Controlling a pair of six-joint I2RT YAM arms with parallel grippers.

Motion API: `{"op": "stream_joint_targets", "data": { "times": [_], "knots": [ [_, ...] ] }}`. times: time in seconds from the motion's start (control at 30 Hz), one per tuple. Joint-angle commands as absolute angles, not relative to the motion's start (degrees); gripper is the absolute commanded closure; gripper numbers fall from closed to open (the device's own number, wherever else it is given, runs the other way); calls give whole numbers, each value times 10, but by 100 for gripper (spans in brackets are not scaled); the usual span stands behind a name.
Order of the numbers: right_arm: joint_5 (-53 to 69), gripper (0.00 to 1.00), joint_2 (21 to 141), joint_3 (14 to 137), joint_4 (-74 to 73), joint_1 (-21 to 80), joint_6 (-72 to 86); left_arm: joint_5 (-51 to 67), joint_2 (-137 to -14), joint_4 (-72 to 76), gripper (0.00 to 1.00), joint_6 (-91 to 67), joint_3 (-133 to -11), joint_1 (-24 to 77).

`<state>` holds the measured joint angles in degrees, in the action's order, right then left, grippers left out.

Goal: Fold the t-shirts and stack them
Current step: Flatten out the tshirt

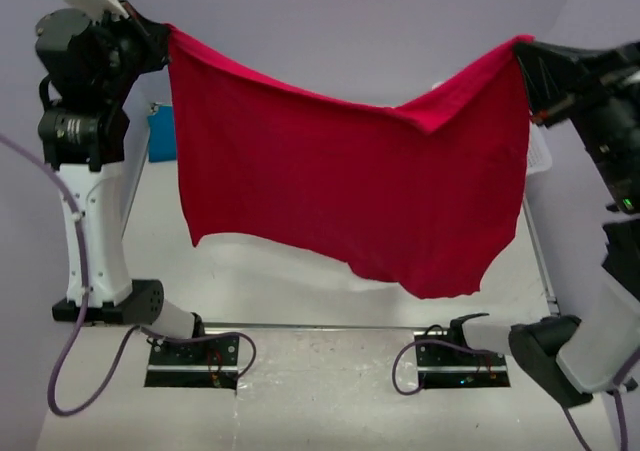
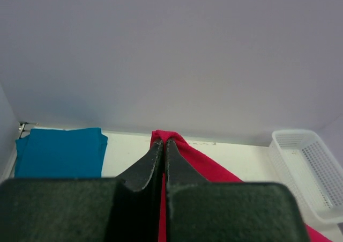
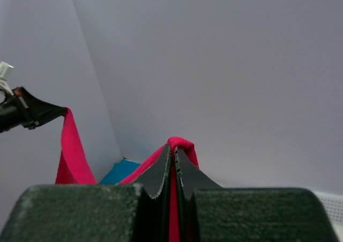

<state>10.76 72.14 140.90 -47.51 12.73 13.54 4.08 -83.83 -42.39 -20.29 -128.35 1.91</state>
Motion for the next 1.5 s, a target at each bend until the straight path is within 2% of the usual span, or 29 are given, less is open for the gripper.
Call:
{"op": "stream_joint_targets", "data": {
  "times": [0.0,0.23,0.43,0.63,0.77,0.87,0.97,1.0,1.1,1.17,1.3,1.47],
  "knots": [
    [133,100,888,1450,-451,127,111,47,-953,-400,100,-181,-1351,14],
    [128,100,1009,1494,-327,123,77,58,-1062,-252,100,-167,-1383,-17],
    [134,100,1041,1511,-250,98,76,65,-1061,-87,100,-150,-1326,-25],
    [135,100,1024,1506,-225,89,62,86,-1104,-80,100,-152,-1404,-29],
    [133,100,1018,1478,-244,81,62,87,-1095,-75,100,-166,-1316,-32],
    [119,100,1034,1443,-319,76,78,106,-1115,-118,100,-164,-1269,-31],
    [96,100,990,1261,-353,79,111,130,-1133,-174,100,-142,-1210,-29],
    [84,100,924,1102,-297,83,134,113,-1135,-184,100,-142,-1189,-29],
    [49,100,827,903,-260,94,189,97,-1143,-258,100,-168,-1133,-29],
    [28,100,785,834,-265,98,218,133,-1116,-244,100,-178,-1040,-26],
    [-41,100,683,698,-294,119,290,118,-1037,-232,100,-185,-905,-6],
    [-106,100,592,648,-361,148,353,80,-919,-263,100,-242,-776,26]
  ]
}}
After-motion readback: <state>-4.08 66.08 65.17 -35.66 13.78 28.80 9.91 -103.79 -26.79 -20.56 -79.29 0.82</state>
